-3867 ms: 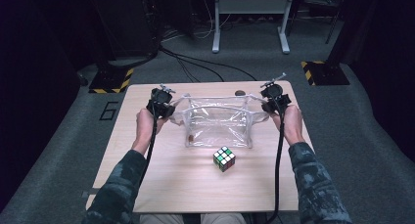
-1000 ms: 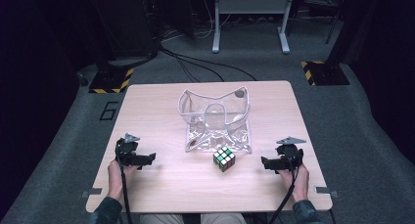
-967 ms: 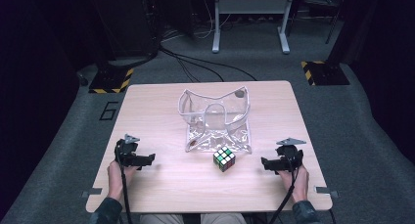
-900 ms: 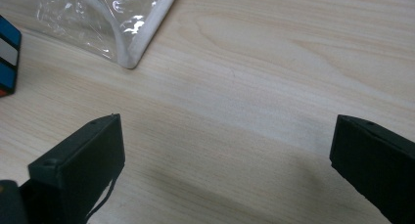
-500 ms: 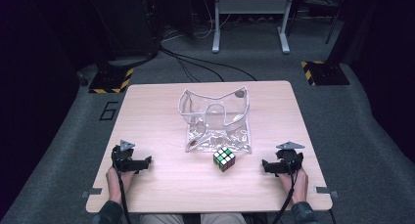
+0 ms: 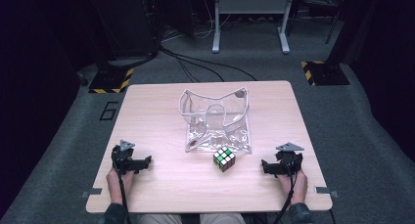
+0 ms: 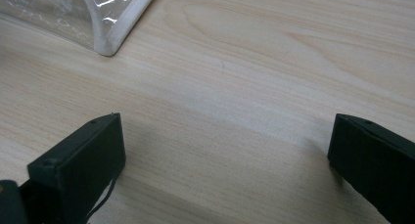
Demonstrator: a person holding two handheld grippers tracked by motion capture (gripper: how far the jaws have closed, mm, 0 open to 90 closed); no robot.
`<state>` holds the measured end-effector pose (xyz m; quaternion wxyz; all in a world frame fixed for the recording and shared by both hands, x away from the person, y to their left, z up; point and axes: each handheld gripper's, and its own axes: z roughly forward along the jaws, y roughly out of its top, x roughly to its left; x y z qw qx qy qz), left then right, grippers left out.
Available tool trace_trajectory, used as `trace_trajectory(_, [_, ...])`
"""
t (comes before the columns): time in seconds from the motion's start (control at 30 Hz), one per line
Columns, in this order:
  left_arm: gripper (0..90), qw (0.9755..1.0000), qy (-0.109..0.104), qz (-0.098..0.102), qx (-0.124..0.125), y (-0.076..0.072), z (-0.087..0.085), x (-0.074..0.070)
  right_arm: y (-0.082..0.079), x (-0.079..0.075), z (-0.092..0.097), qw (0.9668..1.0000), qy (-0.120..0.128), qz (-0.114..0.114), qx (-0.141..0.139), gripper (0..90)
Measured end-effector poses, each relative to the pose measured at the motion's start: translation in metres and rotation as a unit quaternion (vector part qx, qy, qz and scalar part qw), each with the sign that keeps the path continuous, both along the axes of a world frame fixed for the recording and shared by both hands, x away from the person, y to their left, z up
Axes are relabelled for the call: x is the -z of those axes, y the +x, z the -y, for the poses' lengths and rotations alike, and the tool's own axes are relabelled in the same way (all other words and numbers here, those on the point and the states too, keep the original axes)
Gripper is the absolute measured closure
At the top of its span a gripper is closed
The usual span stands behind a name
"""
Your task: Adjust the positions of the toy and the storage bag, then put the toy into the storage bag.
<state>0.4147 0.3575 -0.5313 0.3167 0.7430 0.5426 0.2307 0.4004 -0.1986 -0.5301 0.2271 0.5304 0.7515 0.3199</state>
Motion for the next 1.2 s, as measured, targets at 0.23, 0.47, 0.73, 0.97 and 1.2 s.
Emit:
trace_trajectory(0.23, [0.6, 1.0, -0.001, 0.0, 0.002, 0.0, 0.0008, 0.0, -0.0002, 0.0001, -0.0002, 1.0, 0.0, 0.001, 0.0, 0.0])
trace_trajectory(0.47, [0.5, 1.0, -0.001, 0.0, 0.0, -0.0001, 0.001, 0.0001, -0.0006, -0.0003, 0.0001, 1.0, -0.001, -0.002, -0.001, 0.0])
trace_trajectory(0.73, [0.5, 0.9999, -0.002, -0.003, -0.01, -0.0041, 0.0019, 0.0, -0.0008, -0.0002, -0.0004, 1.0, 0.001, -0.002, 0.002, 0.0])
trace_trajectory(0.97, [0.3, 0.9993, -0.002, -0.004, -0.037, -0.0044, 0.0013, 0.0, -0.0001, 0.0002, 0.0011, 1.0, 0.0, 0.0, -0.004, 0.0])
trace_trajectory(1.2, [0.4, 0.9992, 0.001, -0.008, -0.04, -0.0046, 0.0024, -0.0006, -0.0002, -0.0023, 0.0006, 0.9999, 0.01, -0.011, 0.005, 0.0])
